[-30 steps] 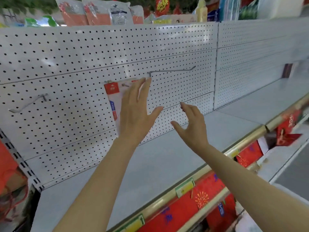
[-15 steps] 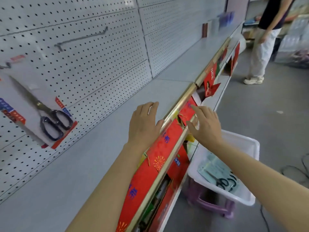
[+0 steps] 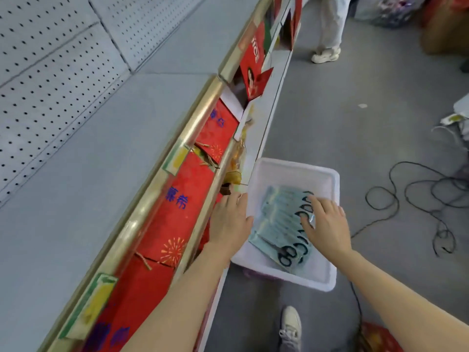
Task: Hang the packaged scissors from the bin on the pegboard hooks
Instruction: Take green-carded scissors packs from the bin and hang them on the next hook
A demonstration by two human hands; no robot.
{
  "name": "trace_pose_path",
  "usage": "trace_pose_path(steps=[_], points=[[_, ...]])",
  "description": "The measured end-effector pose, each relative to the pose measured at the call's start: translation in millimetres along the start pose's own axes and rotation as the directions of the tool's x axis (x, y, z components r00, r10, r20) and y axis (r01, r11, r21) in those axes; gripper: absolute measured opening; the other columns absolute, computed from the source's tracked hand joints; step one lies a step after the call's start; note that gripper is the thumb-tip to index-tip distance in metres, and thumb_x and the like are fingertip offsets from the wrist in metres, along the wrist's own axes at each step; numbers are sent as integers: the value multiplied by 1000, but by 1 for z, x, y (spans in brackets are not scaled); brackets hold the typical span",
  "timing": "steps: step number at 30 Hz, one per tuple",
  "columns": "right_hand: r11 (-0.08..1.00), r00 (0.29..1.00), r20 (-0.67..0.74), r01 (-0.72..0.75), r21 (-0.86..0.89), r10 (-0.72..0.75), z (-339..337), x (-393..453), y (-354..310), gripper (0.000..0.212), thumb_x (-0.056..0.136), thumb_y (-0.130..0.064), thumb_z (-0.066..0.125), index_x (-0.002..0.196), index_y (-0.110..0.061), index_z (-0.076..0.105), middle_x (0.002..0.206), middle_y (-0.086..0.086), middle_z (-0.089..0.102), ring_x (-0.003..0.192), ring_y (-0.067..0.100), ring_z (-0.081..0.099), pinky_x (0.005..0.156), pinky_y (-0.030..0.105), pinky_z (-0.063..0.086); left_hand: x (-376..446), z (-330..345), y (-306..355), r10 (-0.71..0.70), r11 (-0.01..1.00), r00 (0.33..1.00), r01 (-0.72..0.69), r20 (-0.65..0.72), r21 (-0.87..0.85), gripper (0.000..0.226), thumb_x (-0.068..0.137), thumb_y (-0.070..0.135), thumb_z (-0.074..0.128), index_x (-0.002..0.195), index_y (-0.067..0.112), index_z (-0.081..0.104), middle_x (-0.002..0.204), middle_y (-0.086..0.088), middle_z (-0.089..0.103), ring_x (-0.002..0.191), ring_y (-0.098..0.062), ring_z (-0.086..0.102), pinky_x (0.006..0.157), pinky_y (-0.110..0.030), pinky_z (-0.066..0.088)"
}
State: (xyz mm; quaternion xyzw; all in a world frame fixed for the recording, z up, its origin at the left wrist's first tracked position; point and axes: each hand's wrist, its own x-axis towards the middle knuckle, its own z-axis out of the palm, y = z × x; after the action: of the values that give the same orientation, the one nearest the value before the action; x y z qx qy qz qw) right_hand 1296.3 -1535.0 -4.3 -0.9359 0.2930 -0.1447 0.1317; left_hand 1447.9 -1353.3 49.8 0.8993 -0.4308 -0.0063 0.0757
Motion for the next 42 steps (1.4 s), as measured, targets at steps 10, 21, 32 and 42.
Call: trace_pose_path(steps=[10,21,32,42], points=[[996,942,330,-29,-81,54,137,-4,57,58,68,-18,82,120,-2,60,105,13,65,92,37,62,80,45,51,32,138,-2,7,999,974,-16,226,37,60,76,29,77,129,12,54,125,-8,57,99,-28,58,80,-39,53],[975,889,443,-18,-220,117,234,-29,31,83,47,-53,79,114,-8,60,89,13,55,77,33,53,68,41,46,15,214,0,-73,987,928,119,366,-105,67,94,31,56,150,15,24,150,-5,33,121,-24,49,98,-33,45],[888,824,339,-451,-93,454,238,23,55,86,66,-42,74,138,-13,38,109,14,48,102,36,48,81,47,48,53,277,23,-395,693,656,672,643,-261,64,91,32,61,144,9,35,140,-12,48,124,-29,51,97,-35,43],[607,662,247,-748,268,707,202,31,78,97,65,-47,81,145,-22,32,119,7,47,106,25,52,79,38,48,109,300,91,-781,76,238,954,577,-290,78,62,51,84,116,10,45,125,-12,55,115,-33,55,89,-43,47]])
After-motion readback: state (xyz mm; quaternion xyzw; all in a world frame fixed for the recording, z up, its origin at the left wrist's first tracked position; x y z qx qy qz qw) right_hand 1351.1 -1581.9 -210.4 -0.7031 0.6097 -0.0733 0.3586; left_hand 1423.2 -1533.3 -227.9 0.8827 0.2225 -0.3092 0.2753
